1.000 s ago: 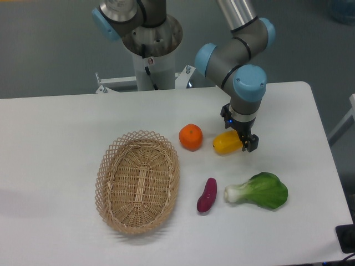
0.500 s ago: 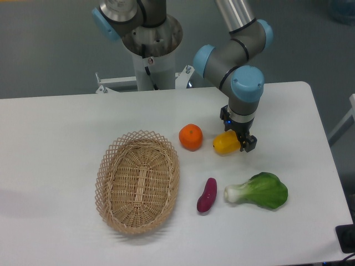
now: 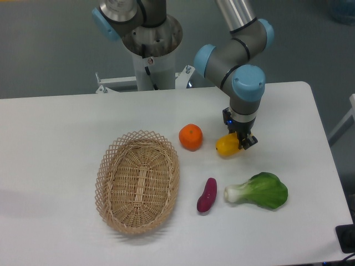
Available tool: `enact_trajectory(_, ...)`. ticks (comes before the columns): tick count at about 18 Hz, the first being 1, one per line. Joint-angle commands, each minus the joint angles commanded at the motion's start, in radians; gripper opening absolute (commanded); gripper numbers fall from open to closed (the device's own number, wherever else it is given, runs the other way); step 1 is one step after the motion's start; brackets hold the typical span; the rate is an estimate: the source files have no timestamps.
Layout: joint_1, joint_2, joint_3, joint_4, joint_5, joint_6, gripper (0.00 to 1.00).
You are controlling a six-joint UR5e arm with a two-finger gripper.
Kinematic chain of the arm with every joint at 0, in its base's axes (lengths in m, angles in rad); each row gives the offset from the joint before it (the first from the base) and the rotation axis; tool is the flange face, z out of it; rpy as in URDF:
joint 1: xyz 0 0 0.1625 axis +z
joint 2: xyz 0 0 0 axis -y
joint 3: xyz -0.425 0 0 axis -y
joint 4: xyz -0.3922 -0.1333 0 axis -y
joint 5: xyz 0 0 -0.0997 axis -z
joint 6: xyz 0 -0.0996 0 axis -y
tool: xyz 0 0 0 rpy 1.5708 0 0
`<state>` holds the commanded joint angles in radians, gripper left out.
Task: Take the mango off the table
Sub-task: 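Lower the gripper around the yellow mango and close on it, then lift the grasped yellow mango up off the table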
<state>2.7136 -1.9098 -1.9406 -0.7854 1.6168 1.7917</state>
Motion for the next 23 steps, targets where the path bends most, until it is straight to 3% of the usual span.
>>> enact_trajectory(3,-0.005,0.012,0.069,-0.020,-0.040,-0.014,0.42)
enact_trajectory(5,-0.003,0.014,0.115,-0.063,-0.092,-0.050,0.43)
enact_trajectory(9,-0.018,0.011,0.277,-0.224,-0.138,-0.133,0.43)
enact_trajectory(11,-0.034,0.000,0.351,-0.273,-0.159,-0.179,0.43)
enact_trajectory(19,-0.018,-0.003,0.540,-0.420,-0.297,-0.293,0.43)
enact_trajectory(23,0.029,-0.002,0.597,-0.462,-0.391,-0.313,0.43)
